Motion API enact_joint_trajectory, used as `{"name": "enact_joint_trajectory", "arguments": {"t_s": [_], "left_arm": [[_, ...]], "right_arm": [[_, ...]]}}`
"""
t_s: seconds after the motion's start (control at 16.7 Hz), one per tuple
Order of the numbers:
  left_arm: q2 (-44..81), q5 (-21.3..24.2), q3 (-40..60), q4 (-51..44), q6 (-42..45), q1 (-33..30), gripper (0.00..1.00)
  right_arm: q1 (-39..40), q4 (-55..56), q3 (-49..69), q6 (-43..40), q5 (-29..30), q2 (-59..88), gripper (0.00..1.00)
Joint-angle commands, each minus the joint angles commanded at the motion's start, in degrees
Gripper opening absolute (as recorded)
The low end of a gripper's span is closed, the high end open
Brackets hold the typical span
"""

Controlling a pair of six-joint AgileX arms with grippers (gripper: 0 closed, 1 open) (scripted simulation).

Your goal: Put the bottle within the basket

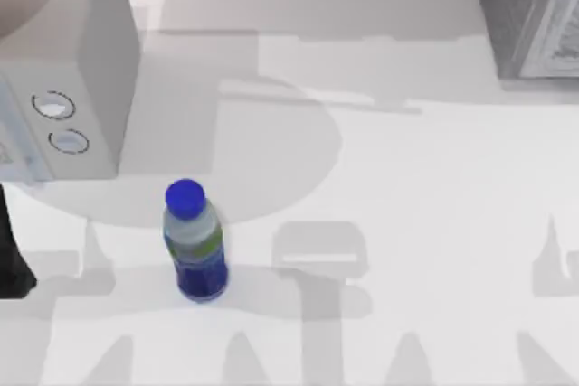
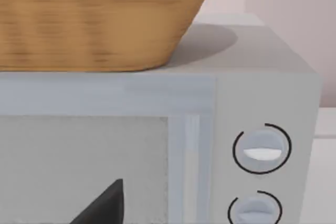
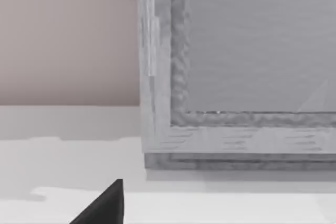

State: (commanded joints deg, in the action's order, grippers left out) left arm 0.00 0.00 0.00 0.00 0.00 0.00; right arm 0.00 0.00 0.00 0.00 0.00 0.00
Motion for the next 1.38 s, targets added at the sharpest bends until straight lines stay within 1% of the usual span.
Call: {"name": "enact_joint_trajectory", "arguments": {"t_s": [0.24, 0.36, 0.48, 0.66, 1.14, 1.38], "left_arm": [[1.8, 0.7, 0.0, 1.8, 0.2, -0.2, 1.0], [6.0, 2.3, -0.2, 5.9, 0.7, -0.6, 1.0], [12.7, 4.6, -0.5, 12.2, 1.4, -1.3, 1.0], [26.7, 9.2, -1.3, 25.2, 2.6, -2.8, 1.0], [73.7, 24.1, -3.8, 67.2, 6.4, -7.8, 1.0], [93.8, 30.2, -4.6, 85.2, 7.8, -9.7, 1.0]], "right_arm": [[0.0, 0.0, 0.0, 0.0, 0.0, 0.0, 1.0], [0.0, 0.0, 0.0, 0.0, 0.0, 0.0, 1.0], [0.0, 0.0, 0.0, 0.0, 0.0, 0.0, 1.0], [0.0, 0.0, 0.0, 0.0, 0.0, 0.0, 1.0], [0.0, 0.0, 0.0, 0.0, 0.0, 0.0, 1.0], [0.0, 0.0, 0.0, 0.0, 0.0, 0.0, 1.0]]}}
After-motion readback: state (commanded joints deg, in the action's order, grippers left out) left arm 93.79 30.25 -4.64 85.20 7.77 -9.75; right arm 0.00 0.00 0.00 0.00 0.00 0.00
